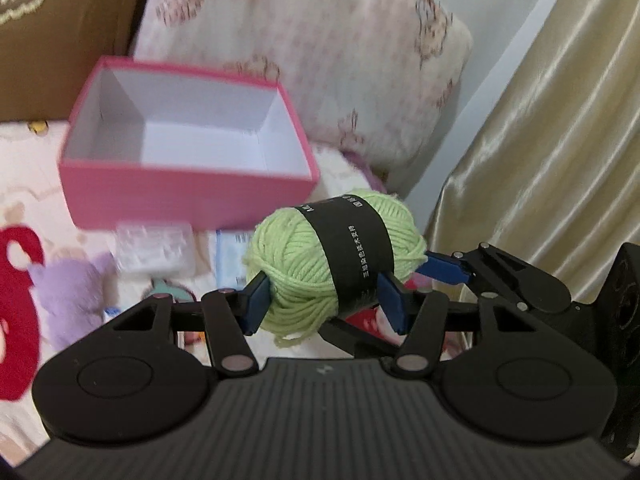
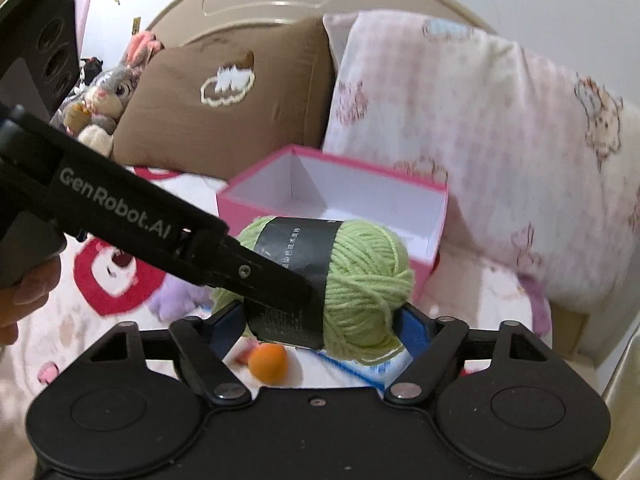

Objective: Organize objects
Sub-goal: 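Lift the green yarn ball with the left tool into the pink box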

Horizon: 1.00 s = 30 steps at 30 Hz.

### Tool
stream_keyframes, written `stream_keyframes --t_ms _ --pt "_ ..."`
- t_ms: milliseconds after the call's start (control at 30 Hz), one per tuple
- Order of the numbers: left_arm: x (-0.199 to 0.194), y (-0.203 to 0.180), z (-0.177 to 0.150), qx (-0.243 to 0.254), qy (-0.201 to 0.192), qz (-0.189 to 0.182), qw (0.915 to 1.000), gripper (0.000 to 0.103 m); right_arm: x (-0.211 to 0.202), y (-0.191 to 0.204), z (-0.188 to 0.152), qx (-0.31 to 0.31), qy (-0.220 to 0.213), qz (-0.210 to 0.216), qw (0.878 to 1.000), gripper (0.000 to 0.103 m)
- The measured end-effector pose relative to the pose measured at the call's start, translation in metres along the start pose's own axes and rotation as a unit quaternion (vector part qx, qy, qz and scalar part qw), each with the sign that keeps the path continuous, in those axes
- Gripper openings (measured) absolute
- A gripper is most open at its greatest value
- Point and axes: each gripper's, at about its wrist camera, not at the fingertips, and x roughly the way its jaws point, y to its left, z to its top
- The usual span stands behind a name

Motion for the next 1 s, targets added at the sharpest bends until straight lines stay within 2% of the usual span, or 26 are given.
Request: stream_keyframes --t_ms 233,500,733,800,1000 --pt "-0.019 -0.010 0.053 0.012 -0.012 0.003 0.9999 0.056 -0.001 -0.005 0.061 -0.015 0.000 0.015 1.000 0.080" --pt "0.027 0.000 0.111 0.029 -0.002 0.017 0.9994 0.056 0.045 -0.043 0.108 0.020 0.032 0.029 0.999 0.080" --pt "0.096 0.030 0.146 0.039 0.039 0.032 0.9979 0.056 0.116 -0.081 0.102 0.094 0.054 0.060 0.992 0.080" --pt "0.112 0.038 0.151 0.034 0.039 0.042 0.9978 0.056 0.136 -0.087 0.097 0.110 0.056 0.066 0.990 0.080" --pt "0.155 0.065 0.165 0.027 0.059 0.051 0.9966 0.056 0.187 -0.098 0.089 0.141 0.067 0.061 0.986 0.080"
